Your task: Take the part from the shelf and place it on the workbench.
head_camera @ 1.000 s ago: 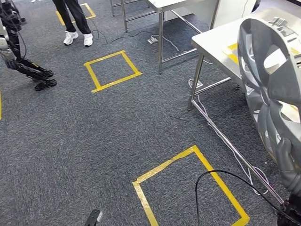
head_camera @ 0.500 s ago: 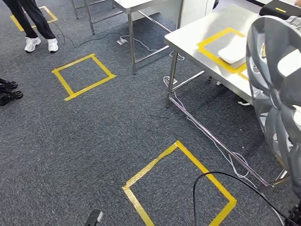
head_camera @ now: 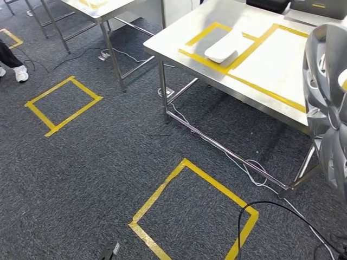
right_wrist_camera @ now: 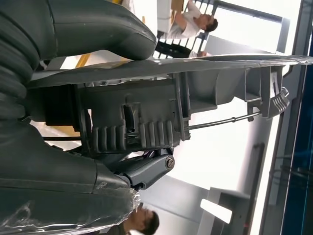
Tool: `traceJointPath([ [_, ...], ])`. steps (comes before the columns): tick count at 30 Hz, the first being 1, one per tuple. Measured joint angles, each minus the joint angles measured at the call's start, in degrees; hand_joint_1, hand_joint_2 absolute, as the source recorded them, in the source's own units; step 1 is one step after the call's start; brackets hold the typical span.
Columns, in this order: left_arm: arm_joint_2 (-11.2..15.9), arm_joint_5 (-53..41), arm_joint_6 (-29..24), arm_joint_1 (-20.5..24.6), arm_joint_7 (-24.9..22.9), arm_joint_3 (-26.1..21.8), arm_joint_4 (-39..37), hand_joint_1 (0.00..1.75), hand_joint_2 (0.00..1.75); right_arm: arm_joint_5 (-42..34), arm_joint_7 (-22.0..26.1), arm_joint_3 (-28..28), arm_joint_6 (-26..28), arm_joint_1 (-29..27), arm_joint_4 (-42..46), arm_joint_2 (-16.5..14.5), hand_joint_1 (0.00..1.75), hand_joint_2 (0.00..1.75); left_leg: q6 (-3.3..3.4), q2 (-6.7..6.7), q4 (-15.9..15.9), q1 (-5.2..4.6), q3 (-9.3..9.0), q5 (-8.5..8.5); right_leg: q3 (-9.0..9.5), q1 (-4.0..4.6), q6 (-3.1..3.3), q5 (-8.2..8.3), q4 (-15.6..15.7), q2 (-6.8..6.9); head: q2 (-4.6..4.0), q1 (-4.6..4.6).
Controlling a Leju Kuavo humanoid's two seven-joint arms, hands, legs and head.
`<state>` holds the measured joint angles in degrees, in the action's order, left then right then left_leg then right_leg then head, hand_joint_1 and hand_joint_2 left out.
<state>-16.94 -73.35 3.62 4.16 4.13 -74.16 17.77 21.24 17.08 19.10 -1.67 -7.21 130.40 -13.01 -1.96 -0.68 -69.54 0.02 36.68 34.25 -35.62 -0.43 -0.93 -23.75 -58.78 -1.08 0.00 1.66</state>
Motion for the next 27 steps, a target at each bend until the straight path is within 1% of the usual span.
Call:
traceJointPath([
  [1, 0.0, 0.0, 0.0, -0.2, 0.0, 0.0, 0.0, 0.0, 1.75, -0.1, 0.0, 0.1, -0.1, 0.0, 0.0, -0.1, 1.75, 1.75, 0.0, 0.32, -3.1, 0.0, 1.88, 0.78, 0.0, -0.02, 0.04, 0.0, 0.0, -0.85, 0.0, 0.07],
  [2, 0.1, 0.0, 0.0, -0.3, 0.0, 0.0, 0.0, 0.0, 1.75, -0.2, 0.0, 0.3, -0.2, 0.0, -0.1, -0.1, 1.75, 1.75, 0.03, 0.45, -4.4, 0.0, 2.95, 0.36, 0.0, -0.05, 0.04, 0.01, 0.0, -1.75, 0.0, 0.06],
  [3, 0.1, 0.0, -0.1, -0.3, 0.2, 0.0, 0.0, 0.0, 1.75, -0.3, -0.1, 0.6, -0.3, 0.0, -0.2, -0.2, 1.75, 1.75, 0.1, 0.59, -3.5, 0.02, 2.98, -1.18, 0.02, -0.11, -0.01, 0.03, 0.0, -2.68, 0.0, 0.05],
  [4, 0.2, 0.2, -0.1, -0.3, 0.5, 0.0, 0.0, 0.0, 1.75, -0.4, -0.2, 0.9, -0.3, 0.0, -0.4, -0.3, 1.75, 1.75, 0.16, 0.96, -0.7, 0.09, 1.96, -3.54, 0.06, -0.18, -0.11, 0.06, 0.0, -3.58, 0.0, 0.04],
  [5, 0.2, 0.5, -0.1, -0.2, 0.8, 0.0, 0.0, 0.0, 1.75, -0.6, -0.3, 1.3, -0.4, 0.1, -0.5, -0.4, 1.75, 1.75, 0.17, 2.23, 3.2, 0.29, 0.34, -5.91, 0.04, -0.27, -0.3, 0.09, -0.1, -4.39, 0.0, 0.05],
  [6, 0.2, 0.8, 0.0, -0.1, 1.2, 0.0, 0.0, 0.0, 1.75, -0.9, -0.5, 1.7, -0.5, 0.1, -0.7, -0.4, 1.75, 1.75, 0.19, 3.86, 7.0, 0.61, -1.24, -7.45, -0.14, -0.24, -0.57, 0.09, -0.3, -5.16, 0.0, 0.04],
  [7, 0.2, 1.0, 0.0, -0.1, 1.5, -0.1, 0.0, 0.0, 1.75, -1.1, -0.7, 2.1, -0.5, 0.2, -0.8, -0.5, 1.75, 1.75, 0.27, 5.22, 9.5, 0.85, -2.34, -8.23, -0.4, -0.24, -0.88, 0.13, -0.4, -5.85, 0.0, 0.0],
  [8, 0.2, 1.2, 0.0, -0.1, 1.7, -0.1, 0.0, 0.0, 1.75, -1.5, -0.9, 2.5, -0.6, 0.3, -0.9, -0.5, 1.75, 1.75, 0.45, 6.16, 10.8, 0.97, -2.88, -8.33, -0.68, -0.29, -1.23, 0.22, -0.4, -6.56, 0.0, 0.02],
  [9, 0.2, 1.2, 0.0, -0.1, 1.8, -0.1, 0.0, 0.0, 1.75, -1.8, -1.0, 2.9, -0.7, 0.3, -1.0, -0.5, 1.75, 1.75, 0.78, 6.01, 11.2, 0.94, -3.02, -8.18, -0.97, -0.35, -1.6, 0.36, -0.4, -7.29, 0.0, 0.01],
  [10, 0.2, 1.2, 0.0, -0.1, 1.8, -0.1, 0.0, 0.0, 1.75, -2.1, -1.0, 3.4, -0.7, 0.2, -1.1, -0.6, 1.75, 1.75, 1.19, 5.18, 11.1, 0.9, -3.03, -8.27, -1.2, -0.51, -1.93, 0.52, -0.2, -7.82, 0.0, 0.05],
  [11, 0.2, 1.2, 0.0, 0.0, 1.8, -0.1, 0.0, 0.0, 1.75, -2.3, -1.1, 3.9, -0.8, 0.2, -1.2, -0.6, 1.75, 1.75, 1.63, 4.45, 11.2, 0.91, -3.1, -8.35, -1.45, -0.46, -2.23, 0.4, -0.4, -7.27, 0.0, -0.02],
  [12, 0.2, 1.2, 0.0, 0.0, 1.9, -0.1, 0.0, 0.0, 1.75, -2.5, -1.1, 4.3, -0.8, 0.2, -1.3, -0.6, 1.75, 1.75, 2.03, 3.67, 11.3, 0.94, -3.16, -8.42, -2.07, -0.34, -2.5, -0.32, -1.4, -5.82, 0.0, -0.3],
  [13, 0.1, 1.2, 0.0, 0.0, 1.9, -0.1, 0.0, 0.0, 1.75, -2.6, -1.1, 4.6, -0.8, 0.2, -1.4, -0.6, 1.75, 1.75, 2.37, 2.84, 11.4, 0.94, -3.22, -8.42, -3.17, -0.2, -2.7, -1.71, -3.8, -3.81, 0.0, -0.55],
  [14, 0.2, 1.2, 0.0, 0.0, 1.9, -0.1, 0.0, 0.0, 1.75, -2.7, -1.1, 4.7, -0.9, 0.3, -1.5, -0.7, 1.75, 1.75, 2.61, 2.08, 11.4, 0.79, -3.28, -8.35, -4.75, -0.08, -2.88, -3.62, -7.3, -1.6, 0.0, -0.84],
  [15, 0.2, 1.2, 0.0, -0.1, 1.9, -0.1, 0.0, 0.0, 1.75, -2.8, -1.1, 4.9, -0.9, 0.4, -1.6, -0.7, 1.75, 1.75, 2.76, 1.2, 11.4, 0.65, -3.32, -8.26, -6.62, -0.13, -3.03, -5.56, -11.3, -0.26, 0.0, -0.98],
  [16, 0.2, 1.2, -0.1, -0.2, 1.9, -0.1, 0.0, 0.0, 1.75, -2.9, -1.1, 5.1, -0.9, 0.4, -1.7, -0.7, 1.75, 1.75, 2.82, 0.31, 11.4, 0.56, -3.37, -8.18, -8.16, -0.19, -3.12, -6.86, -14.6, 0.39, 0.0, -0.98],
  [17, 0.3, 1.1, -0.1, -0.3, 1.9, -0.1, 0.0, 0.0, 1.75, -2.9, -1.1, 5.3, -0.9, 0.4, -1.9, -0.8, 1.75, 1.75, 2.82, -0.53, 11.4, 0.51, -3.43, -8.09, -8.83, -0.24, -3.17, -7.17, -16.3, 0.69, 0.0, -0.98],
  [18, 0.3, 1.0, -0.1, -0.3, 1.9, -0.1, 0.0, 0.0, 1.75, -3.0, -1.1, 5.6, -0.9, 0.3, -2.0, -0.8, 1.75, 1.75, 2.74, -1.33, 11.4, 0.5, -3.54, -7.98, -8.3, -0.26, -3.18, -6.37, -15.5, 0.92, 0.0, -0.99],
  [19, 0.3, 0.9, -0.1, -0.2, 1.9, -0.1, 0.0, 0.0, 1.75, -3.0, -1.1, 5.8, -1.0, 0.3, -2.1, -0.8, 1.75, 1.75, 2.59, -2.08, 11.4, 0.5, -3.73, -7.83, -6.55, -0.26, -3.17, -4.75, -12.6, 1.38, 0.0, -0.99],
  [20, 0.3, 0.7, -0.1, -0.2, 1.8, -0.1, 0.0, 0.0, 1.75, -3.1, -1.1, 5.9, -1.0, 0.3, -2.1, -0.9, 1.75, 1.75, 2.37, -2.73, 11.4, 0.45, -4.0, -7.64, -4.12, -0.23, -3.15, -3.01, -8.4, 2.48, 0.0, -1.0],
  [21, 0.3, 0.7, -0.2, -0.1, 1.8, -0.1, 0.0, 0.0, 1.75, -3.1, -1.0, 6.0, -1.1, 0.4, -2.1, -0.9, 1.75, 1.75, 2.08, -3.34, 11.4, 0.27, -4.29, -7.43, -1.92, -0.16, -3.0, -1.73, -4.7, 3.86, 0.0, -0.98],
  [22, 0.3, 0.6, -0.2, -0.1, 1.7, -0.1, 0.0, 0.0, 1.75, -3.1, -1.0, 6.1, -1.1, 0.4, -2.2, -1.0, 1.75, 1.75, 1.79, -3.85, 11.4, 0.09, -4.56, -7.25, -0.4, -0.08, -2.74, -0.97, -2.2, 4.91, 0.0, -0.94],
  [23, 0.4, 0.6, -0.2, -0.1, 1.7, -0.1, 0.0, 0.0, 1.75, -3.2, -1.0, 6.2, -1.2, 0.5, -2.2, -1.0, 1.75, 1.75, 1.51, -4.33, 11.4, -0.1, -4.78, -7.14, 0.2, 0.0, -2.43, -0.78, -1.1, 5.51, 0.0, -0.91],
  [24, 0.4, 0.6, -0.3, -0.1, 1.7, -0.1, 0.0, 0.0, 1.75, -3.2, -1.0, 6.3, -1.2, 0.4, -2.2, -1.1, 1.75, 1.75, 1.24, -4.89, 11.6, -0.21, -4.95, -7.11, 0.11, 0.1, -2.02, -0.81, -1.0, 5.23, 0.0, -0.86],
  [25, 0.4, 0.6, -0.4, -0.1, 1.7, -0.1, 0.0, 0.0, 1.75, -3.3, -0.9, 6.5, -1.2, 0.4, -2.2, -1.1, 1.75, 1.75, 0.94, -5.49, 11.7, -0.19, -5.13, -7.06, -0.05, 0.11, -1.63, -0.7, -0.9, 4.46, 0.0, -0.85],
  [26, 0.4, 0.7, -0.4, 0.0, 1.6, -0.1, 0.0, 0.0, 1.75, -3.4, -0.9, 6.6, -1.2, 0.3, -2.2, -1.2, 1.75, 1.75, 0.6, -5.51, 11.7, -0.09, -5.26, -6.89, -0.09, 0.04, -1.27, -0.59, -0.7, 3.74, 0.0, -0.84],
  [27, 0.3, 0.7, -0.4, 0.0, 1.6, -0.1, 0.0, 0.0, 1.75, -3.5, -0.8, 6.8, -1.2, 0.2, -2.1, -1.2, 1.75, 1.75, 0.29, -4.77, 11.2, 0.02, -5.11, -6.29, -0.06, -0.07, -0.89, -0.45, -0.5, 3.04, 0.0, -0.79],
])
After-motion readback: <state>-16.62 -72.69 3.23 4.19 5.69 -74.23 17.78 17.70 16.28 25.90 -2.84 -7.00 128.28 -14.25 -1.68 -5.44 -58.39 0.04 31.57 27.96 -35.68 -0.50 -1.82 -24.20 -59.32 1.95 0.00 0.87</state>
